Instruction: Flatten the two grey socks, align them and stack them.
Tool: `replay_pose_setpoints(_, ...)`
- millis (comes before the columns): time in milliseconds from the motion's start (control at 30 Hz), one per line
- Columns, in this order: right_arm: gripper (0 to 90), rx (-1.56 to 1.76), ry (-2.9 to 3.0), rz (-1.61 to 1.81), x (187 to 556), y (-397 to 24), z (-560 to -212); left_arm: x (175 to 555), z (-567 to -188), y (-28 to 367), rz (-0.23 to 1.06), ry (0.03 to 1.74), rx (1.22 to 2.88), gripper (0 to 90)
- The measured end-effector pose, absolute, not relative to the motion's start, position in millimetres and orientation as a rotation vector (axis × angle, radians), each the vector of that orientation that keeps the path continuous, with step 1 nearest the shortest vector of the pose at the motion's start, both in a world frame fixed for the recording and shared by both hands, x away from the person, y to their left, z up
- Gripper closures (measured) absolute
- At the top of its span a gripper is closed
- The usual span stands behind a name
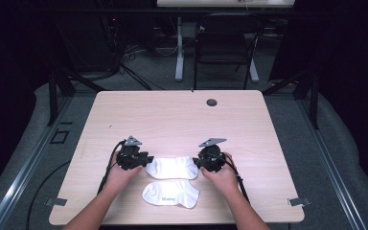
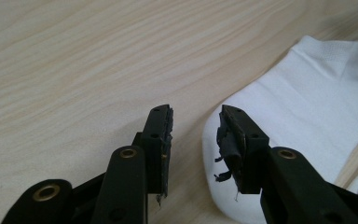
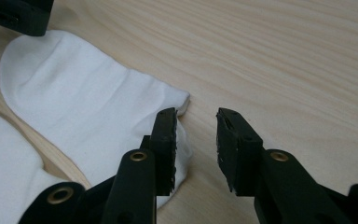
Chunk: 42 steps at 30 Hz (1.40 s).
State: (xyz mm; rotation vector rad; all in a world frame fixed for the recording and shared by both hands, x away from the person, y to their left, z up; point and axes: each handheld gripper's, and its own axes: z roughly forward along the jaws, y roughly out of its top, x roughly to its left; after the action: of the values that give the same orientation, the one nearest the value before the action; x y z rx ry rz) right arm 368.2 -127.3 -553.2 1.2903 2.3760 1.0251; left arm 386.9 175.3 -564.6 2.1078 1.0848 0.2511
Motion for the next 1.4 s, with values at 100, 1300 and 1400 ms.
replay_pose_setpoints(100, 68.4, 1.291, 2.389, 1.022, 370.2, -127.5, -554.4, 387.2, -566.2, 173.1, 0.248, 1.084, 2.117, 64.4)
replay_pose_setpoints(1300, 85.9, 1.263, 2.461, 1.016, 364.9, -120.2, -557.0, 383.1, -567.0, 170.0, 0.22, 1.04, 2.162, 89.0)
replay_pose_setpoints(1400, 86.0, 1.264, 2.453, 1.041, 364.8, -119.0, -553.8, 382.8, -564.6, 171.0, 0.22, 1.042, 2.148, 89.0)
